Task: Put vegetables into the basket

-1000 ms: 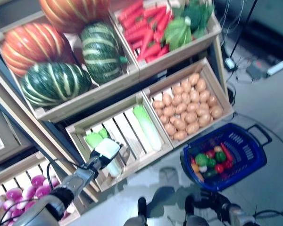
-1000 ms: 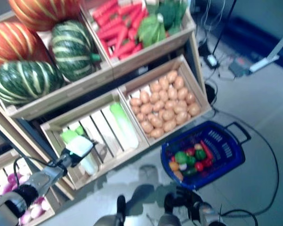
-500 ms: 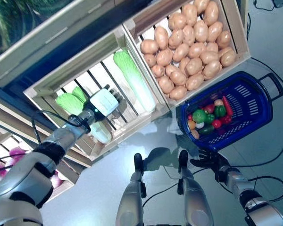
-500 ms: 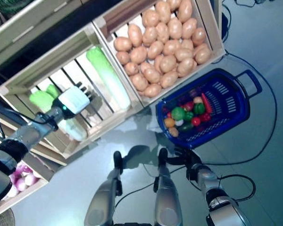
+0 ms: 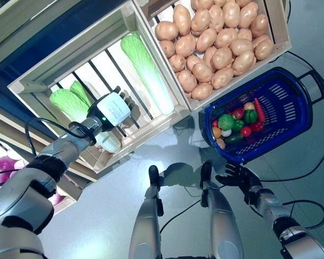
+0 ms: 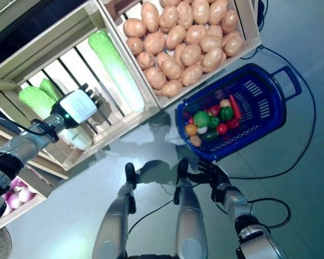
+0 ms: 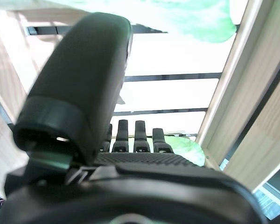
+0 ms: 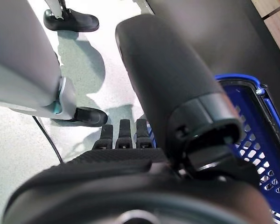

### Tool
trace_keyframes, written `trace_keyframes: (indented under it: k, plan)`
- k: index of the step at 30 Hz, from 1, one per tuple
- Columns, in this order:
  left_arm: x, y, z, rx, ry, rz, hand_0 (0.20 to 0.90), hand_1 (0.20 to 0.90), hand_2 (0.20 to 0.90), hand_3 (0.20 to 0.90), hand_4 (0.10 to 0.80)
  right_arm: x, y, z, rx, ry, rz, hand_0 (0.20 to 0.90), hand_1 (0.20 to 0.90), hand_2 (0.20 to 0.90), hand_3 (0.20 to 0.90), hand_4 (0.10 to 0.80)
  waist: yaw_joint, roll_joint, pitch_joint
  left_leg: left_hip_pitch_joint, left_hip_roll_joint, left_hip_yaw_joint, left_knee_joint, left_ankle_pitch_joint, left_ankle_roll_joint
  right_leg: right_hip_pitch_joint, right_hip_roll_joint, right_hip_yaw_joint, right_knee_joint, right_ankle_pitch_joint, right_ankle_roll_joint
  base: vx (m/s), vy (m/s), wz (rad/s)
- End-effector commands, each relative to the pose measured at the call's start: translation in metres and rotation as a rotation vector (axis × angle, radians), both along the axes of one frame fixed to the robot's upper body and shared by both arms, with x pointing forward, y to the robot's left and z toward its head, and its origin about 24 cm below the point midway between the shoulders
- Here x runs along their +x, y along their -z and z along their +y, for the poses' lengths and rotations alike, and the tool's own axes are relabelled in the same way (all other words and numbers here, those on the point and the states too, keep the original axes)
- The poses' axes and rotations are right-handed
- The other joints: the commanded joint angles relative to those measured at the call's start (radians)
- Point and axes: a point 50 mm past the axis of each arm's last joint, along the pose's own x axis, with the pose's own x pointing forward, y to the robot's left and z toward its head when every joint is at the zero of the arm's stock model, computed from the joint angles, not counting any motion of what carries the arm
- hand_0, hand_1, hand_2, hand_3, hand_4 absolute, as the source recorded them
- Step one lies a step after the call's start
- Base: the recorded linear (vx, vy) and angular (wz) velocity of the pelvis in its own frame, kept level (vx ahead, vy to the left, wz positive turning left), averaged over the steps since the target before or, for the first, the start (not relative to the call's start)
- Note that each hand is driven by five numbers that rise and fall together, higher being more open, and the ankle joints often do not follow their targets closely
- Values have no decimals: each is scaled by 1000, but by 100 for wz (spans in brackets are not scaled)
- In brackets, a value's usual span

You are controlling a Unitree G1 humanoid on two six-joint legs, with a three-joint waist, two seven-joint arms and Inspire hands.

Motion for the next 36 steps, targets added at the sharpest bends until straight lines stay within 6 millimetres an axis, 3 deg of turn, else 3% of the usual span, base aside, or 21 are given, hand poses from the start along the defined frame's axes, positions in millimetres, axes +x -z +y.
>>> trace_keyframes:
  k: [1,11,22,25,29,36]
  plan:
    - [-8,-77,35,19,-120,-238,900,900,900,900,800,-2,-13,-15,5,83,-107,900,900,900,900,800,2,-33,0,-114,-19,-4,171,-57,-34,69,-10,-3,-16,-38,7,38,-16,1]
    - [-30,-112,59,9,-202,-370,900,900,900,900,800,-10,-18,-24,21,113,-163,900,900,900,900,800,23,-24,0,-160,-21,-13,188,-59,-31,27,-19,-9,3,-45,3,7,-11,5]
    - [-43,-107,90,52,-344,-344,900,900,900,900,800,-7,-26,-18,35,96,-210,900,900,900,900,800,35,-31,0,-194,-21,-14,184,-50,-30,0,-23,-33,2,-42,3,-10,-13,3]
    - [-44,-105,92,46,-323,-345,900,900,900,900,800,-8,-25,-19,28,97,-208,900,900,900,900,800,36,-29,0,-197,-20,-14,185,-54,-32,-3,-25,-34,10,-50,2,0,20,3]
    - [-43,-110,80,53,-171,-364,900,900,900,900,800,-7,-27,-19,22,97,-218,900,900,900,900,800,39,-33,0,-217,-16,-16,184,-45,-28,-26,-28,-36,20,-45,1,-10,27,4]
    - [-45,-120,86,67,-178,-405,900,900,900,900,800,-3,-36,-15,30,94,-273,900,900,900,900,800,41,-39,0,-242,-11,-14,190,-46,-26,-49,-40,-43,35,-51,1,-2,16,3]
